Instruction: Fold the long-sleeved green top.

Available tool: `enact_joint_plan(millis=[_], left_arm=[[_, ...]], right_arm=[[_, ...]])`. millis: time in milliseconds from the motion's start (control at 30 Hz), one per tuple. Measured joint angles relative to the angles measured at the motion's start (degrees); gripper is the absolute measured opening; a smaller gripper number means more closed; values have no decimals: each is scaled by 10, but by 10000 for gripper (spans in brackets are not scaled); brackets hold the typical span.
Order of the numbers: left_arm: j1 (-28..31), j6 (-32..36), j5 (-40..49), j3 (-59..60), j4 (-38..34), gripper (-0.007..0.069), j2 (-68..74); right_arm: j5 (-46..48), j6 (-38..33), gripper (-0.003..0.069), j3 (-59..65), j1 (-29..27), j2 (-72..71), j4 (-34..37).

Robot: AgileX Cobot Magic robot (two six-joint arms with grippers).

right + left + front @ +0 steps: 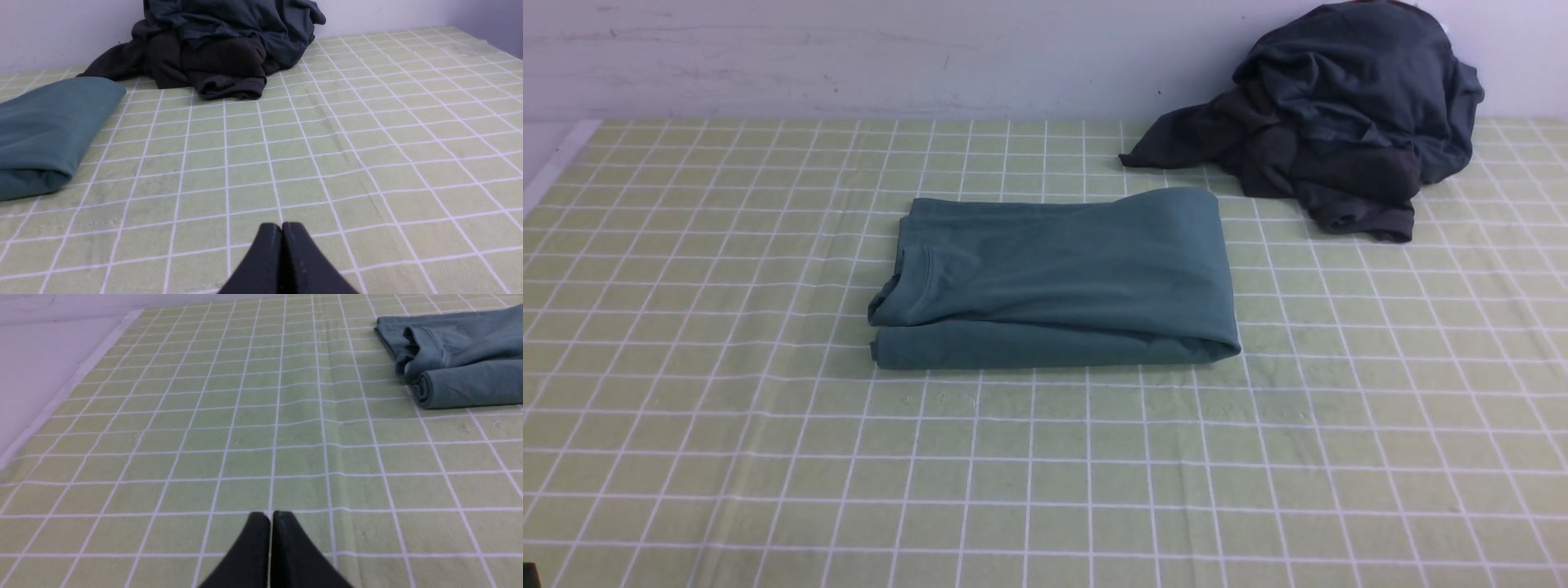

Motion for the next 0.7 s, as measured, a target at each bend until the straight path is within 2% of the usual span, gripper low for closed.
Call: enact_joint_plan(millis=[700], left_arm=[[-11, -8, 1, 0, 6, -4, 0]], right_arm=[[0, 0, -14, 0, 0, 0, 0]])
